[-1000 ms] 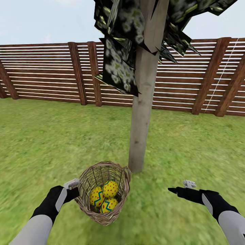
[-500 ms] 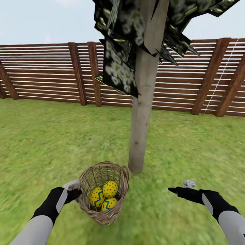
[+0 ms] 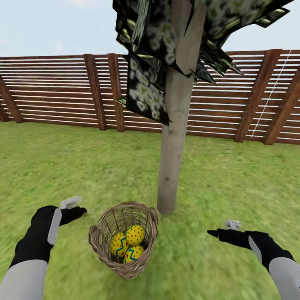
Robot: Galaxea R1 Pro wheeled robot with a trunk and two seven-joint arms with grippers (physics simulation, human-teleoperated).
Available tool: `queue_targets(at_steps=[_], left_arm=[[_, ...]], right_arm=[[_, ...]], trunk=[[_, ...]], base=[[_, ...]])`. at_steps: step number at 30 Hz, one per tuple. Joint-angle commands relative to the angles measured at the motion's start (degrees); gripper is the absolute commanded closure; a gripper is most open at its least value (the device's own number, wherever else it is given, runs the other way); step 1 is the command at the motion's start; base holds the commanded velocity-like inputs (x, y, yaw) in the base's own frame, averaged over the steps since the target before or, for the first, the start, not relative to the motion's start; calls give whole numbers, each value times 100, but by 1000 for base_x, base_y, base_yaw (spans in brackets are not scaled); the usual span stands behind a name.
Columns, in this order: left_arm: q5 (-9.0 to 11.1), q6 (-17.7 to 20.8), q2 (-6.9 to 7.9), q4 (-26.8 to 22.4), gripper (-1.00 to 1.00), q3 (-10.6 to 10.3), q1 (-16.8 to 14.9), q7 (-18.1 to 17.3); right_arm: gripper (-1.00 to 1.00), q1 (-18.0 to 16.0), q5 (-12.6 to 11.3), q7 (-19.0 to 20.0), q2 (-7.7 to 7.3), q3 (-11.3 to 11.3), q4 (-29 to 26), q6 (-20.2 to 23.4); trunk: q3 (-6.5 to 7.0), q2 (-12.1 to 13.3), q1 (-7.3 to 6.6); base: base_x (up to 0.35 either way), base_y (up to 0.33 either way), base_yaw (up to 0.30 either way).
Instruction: Take the three Easter eggs out of the wicker basket on the lawn in the garden, then place them on the lawn next to a single tree (choose any tree) so that all three eggs are next to the same tree and none are left in the basket.
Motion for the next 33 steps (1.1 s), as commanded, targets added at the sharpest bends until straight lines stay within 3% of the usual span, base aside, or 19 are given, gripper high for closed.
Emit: queue_targets(at_steps=[1, 4, 6, 10, 12, 14, 15, 18, 20, 24, 26, 28, 32, 33], left_arm=[[221, 185, 155, -304, -100, 136, 0, -113], [628, 300, 334, -477, -100, 628, 4, -268], [759, 322, 378, -365, -100, 920, 4, -306], [849, 328, 413, 35, -100, 1157, 5, -339], [859, 328, 418, 69, -100, 1181, 5, -347], [863, 328, 445, 88, -100, 1198, 5, -349], [864, 328, 501, 120, -100, 1200, 5, -350], [864, 328, 581, 165, -100, 1198, 5, -362], [860, 328, 590, 197, -100, 1190, 5, -366], [856, 325, 582, 409, -100, 1163, 5, -371], [856, 323, 578, 491, -100, 1154, 5, -375], [856, 321, 576, 547, -100, 1150, 5, -376], [856, 321, 576, 566, -100, 1149, 5, -375], [856, 320, 576, 571, -100, 1149, 5, -373]], right_arm=[[-100, -3, 198, 38, 12, -47, -149, 111], [-100, -3, 426, 40, 38, -45, -677, 645], [-100, -3, 514, 56, 44, -5, -1047, 1178], [-100, -3, 560, 74, 87, 197, -1599, 1775], [-100, -3, 573, 77, 265, 547, -1907, 1856], [-100, -3, 577, 78, 423, 1080, -2346, 1983], [-100, 1, 576, 78, 489, 1471, -2647, 2232], [-100, 134, 555, 78, 574, 2195, -3290, 2823], [-100, 316, 541, 78, 606, 2540, -3873, 3040], [-100, 965, 527, 79, 628, 2831, -5456, 3491], [-100, 1099, 526, 79, 655, 2924, -5742, 3558], [-100, 1168, 542, 77, 818, 3260, -5896, 3593], [-100, 1192, 582, 40, 1103, 3508, -5949, 3608], [-100, 1198, 654, -30, 1372, 3667, -5937, 3612]], trunk=[[13, 40, -23], [66, 160, -89], [102, 240, -133], [174, 401, -221], [210, 481, -265], [246, 561, -308], [264, 601, -330], [318, 721, -396], [318, 721, -396], [318, 721, -396], [318, 721, -396], [318, 721, -396], [312, 721, -396], [310, 721, -396]], base=[[0, 0, 0], [0, 0, 0], [0, 0, 0], [0, 0, 0], [0, 0, 0], [0, 0, 0], [0, 0, 0], [0, 0, 0], [0, 0, 0], [0, 0, 8], [0, 0, 149], [0, 0, 260], [0, 0, 289], [0, 0, 298]])
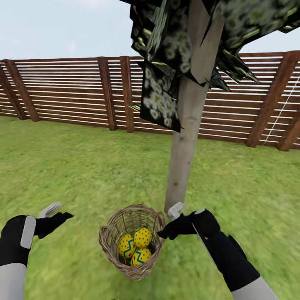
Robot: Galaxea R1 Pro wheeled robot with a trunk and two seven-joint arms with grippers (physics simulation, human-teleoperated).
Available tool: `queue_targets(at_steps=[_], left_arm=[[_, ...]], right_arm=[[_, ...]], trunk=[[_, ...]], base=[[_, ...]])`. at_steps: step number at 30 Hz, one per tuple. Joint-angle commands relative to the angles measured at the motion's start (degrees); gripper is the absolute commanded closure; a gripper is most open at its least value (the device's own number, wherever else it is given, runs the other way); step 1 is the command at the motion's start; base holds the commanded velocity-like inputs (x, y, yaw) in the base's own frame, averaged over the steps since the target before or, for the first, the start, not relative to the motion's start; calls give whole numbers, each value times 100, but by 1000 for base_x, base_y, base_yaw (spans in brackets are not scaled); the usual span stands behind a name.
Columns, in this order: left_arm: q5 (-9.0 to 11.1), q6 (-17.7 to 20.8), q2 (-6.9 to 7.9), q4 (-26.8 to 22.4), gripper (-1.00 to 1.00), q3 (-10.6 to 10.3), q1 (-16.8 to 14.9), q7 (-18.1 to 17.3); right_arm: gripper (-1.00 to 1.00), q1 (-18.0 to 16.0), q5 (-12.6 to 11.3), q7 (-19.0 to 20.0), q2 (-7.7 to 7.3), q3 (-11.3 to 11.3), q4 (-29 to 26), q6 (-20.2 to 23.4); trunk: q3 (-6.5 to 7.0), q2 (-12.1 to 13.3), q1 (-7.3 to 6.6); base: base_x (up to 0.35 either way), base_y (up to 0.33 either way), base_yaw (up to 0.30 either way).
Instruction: Take the three Easter eggs out of the wicker basket on the lawn in the garden, then place them on the lawn next to a single tree (choose any tree) so that all three eggs are next to the same tree and none are left in the basket.
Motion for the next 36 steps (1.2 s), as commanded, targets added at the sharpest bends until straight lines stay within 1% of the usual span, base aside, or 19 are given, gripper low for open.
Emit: queue_targets(at_steps=[1, 3, 4, 5, 7, 8, 10, 14, 17, 19, 20, 22, 25, 27, 28, 29, 30, 33, 36], left_arm=[[-7, 23, -1, -1, -100, 11, -5, -18], [-7, 2, -1, 1, -100, 11, -5, -18], [-7, -6, -1, 1, -100, 11, -5, -17], [-7, -10, -1, 2, -100, 11, -5, -18], [-7, -16, -1, 2, -100, 7, -5, -20], [-7, -17, -1, 4, -100, 5, -5, -18], [-7, -17, -6, 8, -100, 3, -5, -19], [-7, -18, -16, 11, -100, 2, -5, -20], [-7, -18, -71, 11, -100, 2, -5, -20], [-7, -18, -95, 11, -100, 2, -5, -20], [-7, -18, -102, 11, -100, 2, -5, -20], [-7, -18, -115, 5, -100, 7, -5, -21], [-7, -18, -125, 3, -100, 7, -5, -21], [-8, -18, -130, 2, -100, 4, -5, -21], [-12, -18, -132, 2, -100, 3, -5, -21], [-13, -18, -134, 2, -100, 3, -5, -21], [-9, -18, -139, 5, -100, 2, -5, -21], [-7, -18, -141, 8, -100, 2, -5, -21], [-7, -18, -142, 10, -100, 2, -5, -21]], right_arm=[[-100, -5, 217, -40, 163, 102, -2, 0], [-100, -3, 561, -293, 443, 217, 5, 1], [-100, -2, 828, -460, 660, 256, 20, 1], [-100, -1, 977, -530, 793, 272, 40, 3], [-100, -1, 1224, -627, 1005, 292, 113, 8], [-100, -1, 1256, -643, 1032, 295, 146, 9], [-100, -4, 1286, -660, 1056, 290, 236, 5], [-100, -4, 1284, -670, 1041, 262, 422, -5], [-100, -3, 1268, -665, 1054, 265, 503, -1], [-100, -3, 1262, -663, 1078, 261, 730, 12], [-100, -2, 1229, -649, 1089, 244, 1050, 18], [-100, -3, 1075, -629, 1086, 214, 1284, 13], [-100, -1, 935, -646, 1082, 179, 1506, 11], [-100, -3, 907, -651, 1078, 76, 1597, 7], [-100, -6, 915, -664, 1072, -31, 1643, 4], [-100, -8, 921, -693, 1069, -78, 1668, 3], [-100, -28, 924, -874, 1066, -133, 1788, -3], [-100, -121, 902, -1215, 1090, -162, 2025, -13], [-100, -272, 895, -1333, 1121, -171, 2130, -15]], trunk=[[-8, -2, -1], [-14, -2, -1], [-18, -2, -1], [-21, -2, -1], [-28, -2, -1], [-31, -2, -1], [-37, -2, -1], [-40, -2, -1], [-40, -2, -1], [-40, -2, -1], [-40, -2, -1], [-40, -2, -1], [-40, -2, -1], [-40, -2, -1], [-40, -2, -1], [-40, -2, -1], [-40, -2, -1], [-40, -2, -1], [-40, -2, -1]], base=[[0, 0, 299], [0, 0, 299], [0, 0, 298], [0, 0, 298], [64, 29, 296], [182, 91, 293], [235, 119, 263], [278, 162, 83], [279, 219, 11], [247, 249, 3], [155, 166, 1], [75, 80, 0], [25, 27, 0], [7, 7, 0], [3, 3, 0], [2, 2, 0], [0, 0, 0], [0, 0, 0], [0, 0, 0]])
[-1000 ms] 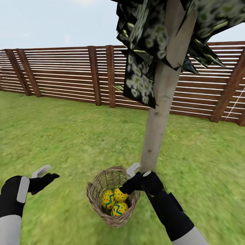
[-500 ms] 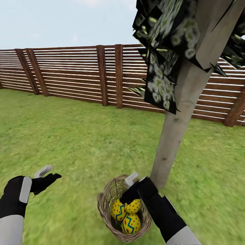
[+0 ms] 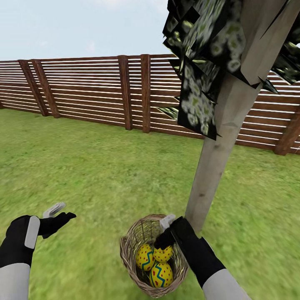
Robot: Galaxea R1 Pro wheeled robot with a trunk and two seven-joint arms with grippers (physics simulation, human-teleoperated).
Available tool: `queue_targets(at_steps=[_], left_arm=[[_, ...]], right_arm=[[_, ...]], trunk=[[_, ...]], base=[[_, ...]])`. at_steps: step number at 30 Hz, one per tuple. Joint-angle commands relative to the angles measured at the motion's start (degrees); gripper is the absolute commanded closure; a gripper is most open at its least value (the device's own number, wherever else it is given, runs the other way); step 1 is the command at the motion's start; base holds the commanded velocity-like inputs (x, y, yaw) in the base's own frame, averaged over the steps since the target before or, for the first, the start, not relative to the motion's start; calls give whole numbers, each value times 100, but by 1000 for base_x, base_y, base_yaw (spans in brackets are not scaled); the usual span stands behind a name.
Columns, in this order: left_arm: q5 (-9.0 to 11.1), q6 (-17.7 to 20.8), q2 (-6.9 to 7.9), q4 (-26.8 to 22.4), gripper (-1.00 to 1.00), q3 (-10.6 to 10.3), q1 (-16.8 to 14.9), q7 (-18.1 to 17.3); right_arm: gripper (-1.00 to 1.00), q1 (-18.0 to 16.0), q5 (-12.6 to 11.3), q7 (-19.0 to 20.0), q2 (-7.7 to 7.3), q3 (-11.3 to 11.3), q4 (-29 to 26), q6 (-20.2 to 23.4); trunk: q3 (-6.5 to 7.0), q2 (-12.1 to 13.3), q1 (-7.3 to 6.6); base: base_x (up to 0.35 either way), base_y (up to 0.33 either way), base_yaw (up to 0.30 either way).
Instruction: Take the three Easter eggs out of the wicker basket on the lawn in the garden, then place them on the lawn next to a single tree (choose any tree) so that all three eggs are next to the same tree and none are left in the basket.
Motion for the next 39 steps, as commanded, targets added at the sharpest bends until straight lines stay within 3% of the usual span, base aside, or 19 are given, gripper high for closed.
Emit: queue_targets(at_steps=[1, 5, 11, 21, 24, 39], left_arm=[[-5, 27, -1, -3, -100, 11, -4, -17], [-9, 27, -3, -3, -100, 11, -4, -17], [-7, 27, -10, 15, -100, 11, -4, -25], [-14, -5, -3, 385, -100, 2, -4, -26], [-14, -8, -6, 395, -100, 2, -4, -26], [-14, -11, -2, 402, -100, -1, -4, -26]], right_arm=[[-100, -51, 59, 34, 12, 1, 15, 17], [-100, -339, 58, 3, 25, 0, 162, 17], [-100, -1095, 49, 5, 40, -1, 1404, -34], [-100, -1513, 49, -2, 116, -18, 2554, -258], [-100, -1548, 55, -2, 128, -20, 2598, -335], [-100, -1811, 66, -6, 137, -27, 2556, -1022]], trunk=[[-5, -2, -1], [-5, -2, -1], [-5, -2, -1], [-5, -2, -1], [-5, -2, -1], [-275, -604, 329]], base=[[0, 0, 0], [0, 0, 0], [0, 0, 0], [0, 0, 0], [0, 0, 0], [0, 0, 0]])
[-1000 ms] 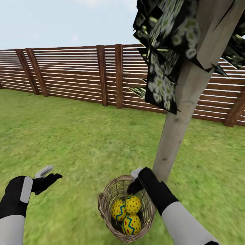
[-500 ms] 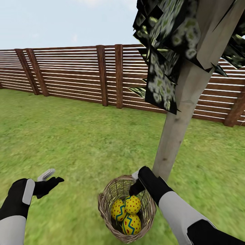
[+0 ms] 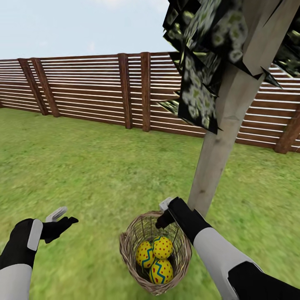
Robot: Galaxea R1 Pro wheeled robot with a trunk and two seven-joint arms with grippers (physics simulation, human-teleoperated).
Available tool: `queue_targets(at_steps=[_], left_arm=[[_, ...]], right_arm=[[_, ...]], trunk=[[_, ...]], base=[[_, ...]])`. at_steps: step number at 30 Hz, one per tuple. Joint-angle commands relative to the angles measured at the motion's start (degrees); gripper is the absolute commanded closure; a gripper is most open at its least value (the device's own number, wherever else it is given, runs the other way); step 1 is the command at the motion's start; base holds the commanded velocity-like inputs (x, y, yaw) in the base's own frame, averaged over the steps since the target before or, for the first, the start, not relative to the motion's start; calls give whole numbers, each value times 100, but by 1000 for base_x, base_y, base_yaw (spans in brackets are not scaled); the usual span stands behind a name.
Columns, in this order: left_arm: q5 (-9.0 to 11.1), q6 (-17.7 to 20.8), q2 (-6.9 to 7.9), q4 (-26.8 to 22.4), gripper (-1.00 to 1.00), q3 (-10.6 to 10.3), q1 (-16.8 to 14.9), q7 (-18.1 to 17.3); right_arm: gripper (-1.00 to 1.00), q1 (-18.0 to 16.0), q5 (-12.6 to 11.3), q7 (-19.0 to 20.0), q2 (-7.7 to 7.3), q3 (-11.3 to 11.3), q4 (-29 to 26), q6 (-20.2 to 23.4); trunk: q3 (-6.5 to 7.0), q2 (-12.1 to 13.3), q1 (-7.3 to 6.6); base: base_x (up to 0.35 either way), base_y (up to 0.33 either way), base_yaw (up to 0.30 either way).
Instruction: Take the three Easter eggs out of the wicker basket on the lawn in the garden, then place them on the lawn next to a single tree (choose any tree) so that all three eggs are next to the same tree and none are left in the basket.
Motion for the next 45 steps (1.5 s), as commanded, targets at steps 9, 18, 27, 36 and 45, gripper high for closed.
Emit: queue_targets(at_steps=[9, 18, 27, 36, 45], left_arm=[[-5, 29, -1, -3, -100, 15, -5, -18], [-5, 28, 6, -3, -100, 15, -5, -18], [0, 29, 8, -3, -100, 15, -5, -20], [3, 27, 8, -1, -100, 15, -5, -18], [4, 29, 16, -1, -100, 15, -5, -18]], right_arm=[[-100, 6, 60, 66, -11, -41, -10, -326], [-100, 9, 60, 75, -10, -45, -7, -360], [-100, 6, 60, 72, -3, -45, -24, -353], [-100, -4, 48, 51, -1, -45, -11, -319], [-100, -6, 51, 43, -1, -45, 28, -317]], trunk=[[-167, -365, 197], [-329, -726, 395], [-490, -1087, 593], [-652, -1448, 790], [-814, -1809, 988]], base=[[0, 0, 0], [0, 0, 0], [0, 0, 0], [0, 0, 0], [0, 0, 0]])
